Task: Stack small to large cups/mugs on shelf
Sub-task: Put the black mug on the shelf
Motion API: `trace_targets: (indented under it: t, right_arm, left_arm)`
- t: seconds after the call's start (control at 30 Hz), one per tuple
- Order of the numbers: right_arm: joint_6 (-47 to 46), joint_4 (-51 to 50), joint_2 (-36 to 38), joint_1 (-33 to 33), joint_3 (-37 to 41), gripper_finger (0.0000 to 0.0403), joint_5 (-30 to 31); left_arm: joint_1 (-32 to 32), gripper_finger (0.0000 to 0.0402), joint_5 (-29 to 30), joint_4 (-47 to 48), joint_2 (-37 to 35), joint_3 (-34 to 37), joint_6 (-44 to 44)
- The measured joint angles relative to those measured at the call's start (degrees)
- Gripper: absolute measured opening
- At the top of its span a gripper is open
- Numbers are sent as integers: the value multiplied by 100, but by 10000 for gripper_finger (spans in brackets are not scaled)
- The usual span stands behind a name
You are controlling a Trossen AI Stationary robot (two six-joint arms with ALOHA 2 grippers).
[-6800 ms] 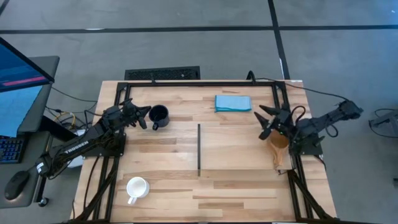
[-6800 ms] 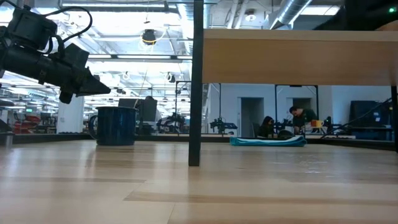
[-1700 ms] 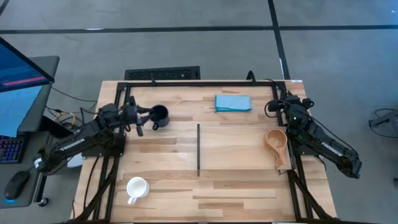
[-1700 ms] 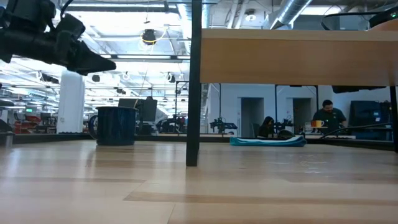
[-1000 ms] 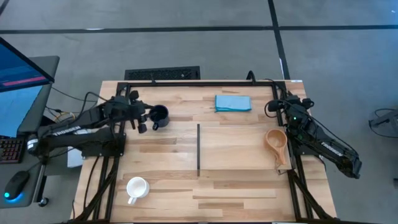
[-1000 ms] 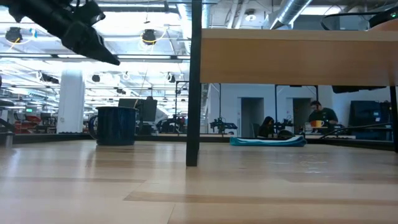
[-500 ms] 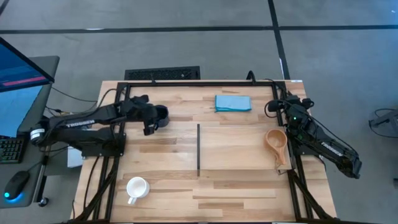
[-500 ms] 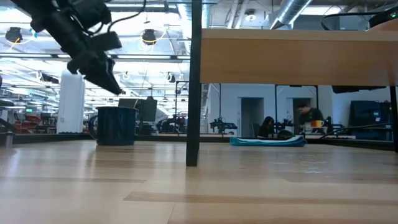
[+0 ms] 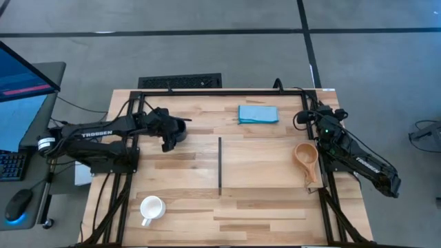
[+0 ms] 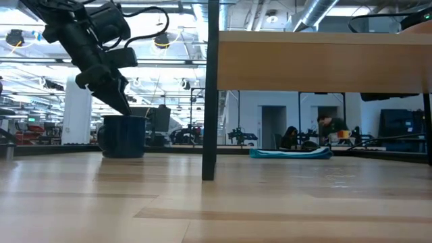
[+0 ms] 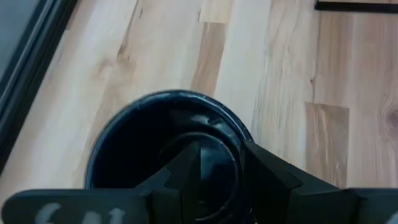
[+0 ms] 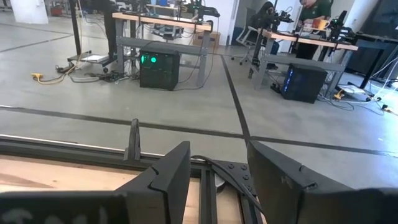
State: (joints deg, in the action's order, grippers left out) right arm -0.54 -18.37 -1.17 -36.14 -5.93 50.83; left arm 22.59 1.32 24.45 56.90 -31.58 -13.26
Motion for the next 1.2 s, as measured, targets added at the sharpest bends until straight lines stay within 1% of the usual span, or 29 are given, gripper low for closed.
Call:
trace_targets:
  t: [0.3,0.43,0.53,0.7,1.0,1.2]
  right_arm:
    - [0,0,0,0,0,182,0]
    - [2,0,0,0,0,182,0]
    - [1,0,0,0,0,182,0]
    - [0,0,0,0,0,182,0]
    - [0,0,0,0,0,182,0]
    - [0,0,0,0,0,182,0]
  left_arm:
    - [-6,107,-209,78,2,-257,88]
    - [-120,107,-305,81,2,-332,108]
    - [-250,107,-196,149,11,-336,111]
    - [-422,107,149,284,116,-337,270]
    - [-555,107,201,391,142,-338,364]
    - [-659,107,210,622,195,-340,557]
